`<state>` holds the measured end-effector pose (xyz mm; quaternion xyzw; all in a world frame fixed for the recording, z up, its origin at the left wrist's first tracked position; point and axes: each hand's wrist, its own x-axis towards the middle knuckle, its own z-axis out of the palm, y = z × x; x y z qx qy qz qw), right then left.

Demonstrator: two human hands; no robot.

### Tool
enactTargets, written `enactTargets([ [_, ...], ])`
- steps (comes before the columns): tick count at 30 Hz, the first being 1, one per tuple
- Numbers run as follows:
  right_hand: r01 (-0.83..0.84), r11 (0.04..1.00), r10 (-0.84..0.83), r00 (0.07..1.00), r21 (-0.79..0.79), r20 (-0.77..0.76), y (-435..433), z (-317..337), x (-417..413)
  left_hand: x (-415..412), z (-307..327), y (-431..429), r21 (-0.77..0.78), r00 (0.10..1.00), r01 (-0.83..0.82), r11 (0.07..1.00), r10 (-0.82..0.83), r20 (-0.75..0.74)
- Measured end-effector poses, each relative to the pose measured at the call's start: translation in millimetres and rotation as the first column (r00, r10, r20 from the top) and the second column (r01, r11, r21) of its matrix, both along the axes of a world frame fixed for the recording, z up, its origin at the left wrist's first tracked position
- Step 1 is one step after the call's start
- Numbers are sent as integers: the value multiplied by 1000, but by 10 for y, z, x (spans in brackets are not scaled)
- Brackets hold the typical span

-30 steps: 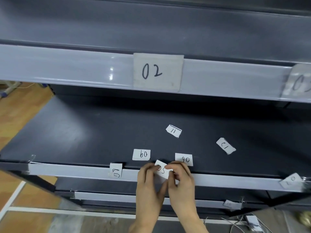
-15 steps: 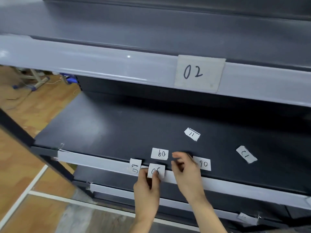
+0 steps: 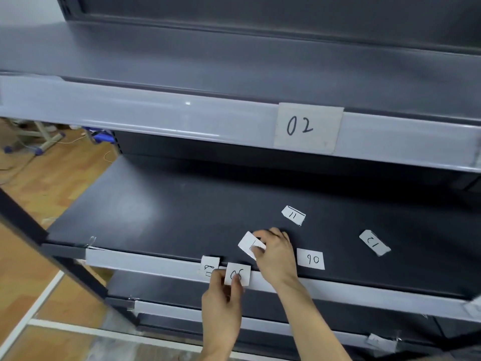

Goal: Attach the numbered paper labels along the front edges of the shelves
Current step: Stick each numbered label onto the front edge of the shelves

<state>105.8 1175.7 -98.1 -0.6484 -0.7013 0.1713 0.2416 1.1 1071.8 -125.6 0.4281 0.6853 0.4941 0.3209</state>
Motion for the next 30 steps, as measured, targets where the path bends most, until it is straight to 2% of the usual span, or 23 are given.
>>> enactTargets([
  [2,81,996,-87,967,-35,-240,-91,8,80,9,4,1,1,1000,13,1000,-13,-5],
  [3,116,990,-138,918,-82,-371,-143,15,125,14,3,1,2,1000,22,1000,-22,-11],
  [7,124,962,-267,627,-245,-732,-322,59,240,25,5,11,15,999,34,999,-34,-17],
  [10,80,947,-317,390,-311,-864,-392,74,233,41,7,28,20,999,43,999,-42,-9],
  [13,37,943,-327,272,-330,-905,-440,51,211,84,7,27,18,998,67,998,-67,6],
  [19,28,944,-326,258,-330,-910,-478,49,210,99,6,16,14,998,70,997,-70,2],
  [22,60,940,-334,368,-336,-868,-459,68,233,88,-5,13,5,998,63,998,-63,-3],
  [25,103,932,-358,412,-347,-838,-387,97,219,82,0,15,2,998,57,998,-57,-6],
  [30,94,910,-409,368,-404,-835,-158,159,108,70,-2,37,4,999,53,999,-53,1],
])
